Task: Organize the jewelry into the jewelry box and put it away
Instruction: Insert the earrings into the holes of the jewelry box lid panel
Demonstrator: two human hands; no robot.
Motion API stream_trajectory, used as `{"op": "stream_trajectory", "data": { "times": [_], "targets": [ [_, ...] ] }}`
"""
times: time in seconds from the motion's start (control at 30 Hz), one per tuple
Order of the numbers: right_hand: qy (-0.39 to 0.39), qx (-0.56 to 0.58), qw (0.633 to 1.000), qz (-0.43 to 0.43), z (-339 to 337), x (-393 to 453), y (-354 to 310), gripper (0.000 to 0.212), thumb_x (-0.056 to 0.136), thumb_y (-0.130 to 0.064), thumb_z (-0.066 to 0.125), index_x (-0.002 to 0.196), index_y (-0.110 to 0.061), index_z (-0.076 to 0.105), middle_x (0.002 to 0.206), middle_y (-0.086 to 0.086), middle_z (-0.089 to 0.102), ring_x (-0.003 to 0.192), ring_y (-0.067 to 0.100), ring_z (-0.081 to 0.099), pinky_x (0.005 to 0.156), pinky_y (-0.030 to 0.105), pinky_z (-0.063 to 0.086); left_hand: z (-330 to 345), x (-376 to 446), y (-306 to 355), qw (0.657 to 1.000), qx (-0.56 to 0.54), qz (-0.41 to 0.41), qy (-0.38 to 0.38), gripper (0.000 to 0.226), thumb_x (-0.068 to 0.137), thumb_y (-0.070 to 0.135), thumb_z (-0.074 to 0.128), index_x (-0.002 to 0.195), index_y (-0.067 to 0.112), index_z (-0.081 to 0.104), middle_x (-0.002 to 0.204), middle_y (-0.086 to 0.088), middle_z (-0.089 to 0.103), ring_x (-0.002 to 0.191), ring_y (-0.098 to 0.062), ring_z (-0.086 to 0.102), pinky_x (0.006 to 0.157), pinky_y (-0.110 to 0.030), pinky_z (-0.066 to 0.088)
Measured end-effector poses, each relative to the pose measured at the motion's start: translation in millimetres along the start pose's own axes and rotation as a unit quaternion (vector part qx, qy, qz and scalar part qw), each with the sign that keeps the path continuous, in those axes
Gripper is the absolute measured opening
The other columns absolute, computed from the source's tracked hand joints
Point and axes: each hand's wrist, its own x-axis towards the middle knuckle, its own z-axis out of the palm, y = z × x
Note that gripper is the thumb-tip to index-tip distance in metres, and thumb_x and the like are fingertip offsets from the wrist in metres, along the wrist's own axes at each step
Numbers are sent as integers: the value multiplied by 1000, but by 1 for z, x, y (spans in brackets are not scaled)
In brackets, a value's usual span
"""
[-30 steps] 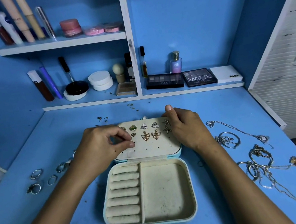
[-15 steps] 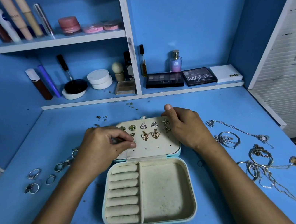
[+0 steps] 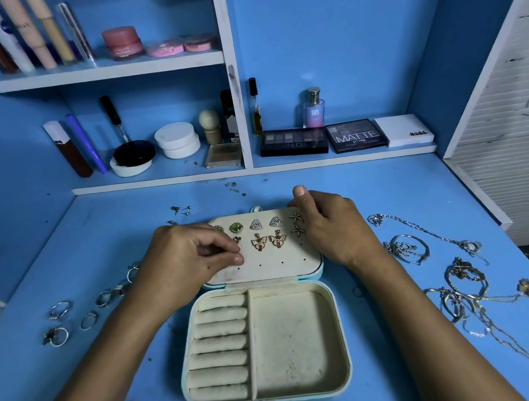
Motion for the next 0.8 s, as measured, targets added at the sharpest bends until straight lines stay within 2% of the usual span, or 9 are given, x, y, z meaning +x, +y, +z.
{"op": "stream_trajectory", "data": {
  "times": [0.1,0.2,0.3,0.37,0.43,0.53,0.67,0.8],
  "targets": [
    [-2,-3,1000,-5,-1,0,0,57,105,-48,33,100,-5,71,96,11,73,94,24,63,83,33,49,0,1,-1,999,29,24,-14,13,65,19,90,73,24,80,76,17,73,64,1,62,64,-4,39],
    [-2,-4,1000,-7,-1,0,0,59,105,-48,33,100,-2,70,97,13,72,94,25,63,84,34,49,-3,1,-2,998,42,43,-17,10,68,27,87,76,28,80,78,17,73,74,-6,65,67,-9,43],
    [-1,-6,1000,-7,-1,1,0,58,105,-48,33,100,-4,70,96,12,72,94,25,63,83,33,49,-8,3,-2,997,38,59,28,16,74,40,76,83,28,80,81,13,70,80,-13,62,74,-21,46],
    [-5,-7,1000,-8,0,1,-1,59,105,-48,32,100,-3,70,96,12,72,94,25,63,83,33,48,-10,3,-5,995,42,51,69,15,80,38,73,90,28,78,88,13,67,87,-14,59,78,-24,45],
    [-4,-8,1000,-9,-1,0,0,60,105,-48,31,102,-2,69,97,13,72,95,25,63,82,32,48,-5,3,-8,995,56,22,83,21,85,36,74,105,28,73,102,14,63,99,-13,57,82,-23,44],
    [0,-5,1000,-9,-1,0,1,59,105,-49,32,103,-2,68,98,13,71,95,25,62,80,30,47,5,2,-13,995,41,-60,63,53,81,50,65,129,29,59,122,17,54,111,-8,52,92,-28,43],
    [4,3,1000,-11,0,0,2,53,105,-48,33,101,-10,69,93,6,71,91,19,62,74,18,45,15,1,-15,989,-23,-141,31,72,78,55,64,142,27,48,137,13,49,124,-8,47,109,-34,38],
    [4,5,1000,-11,0,1,3,53,104,-48,34,95,-8,67,86,7,69,87,23,61,79,33,48,16,-3,-20,984,-44,-173,7,85,64,68,57,141,34,46,140,12,48,132,-9,44,114,-42,35]
  ]
}}
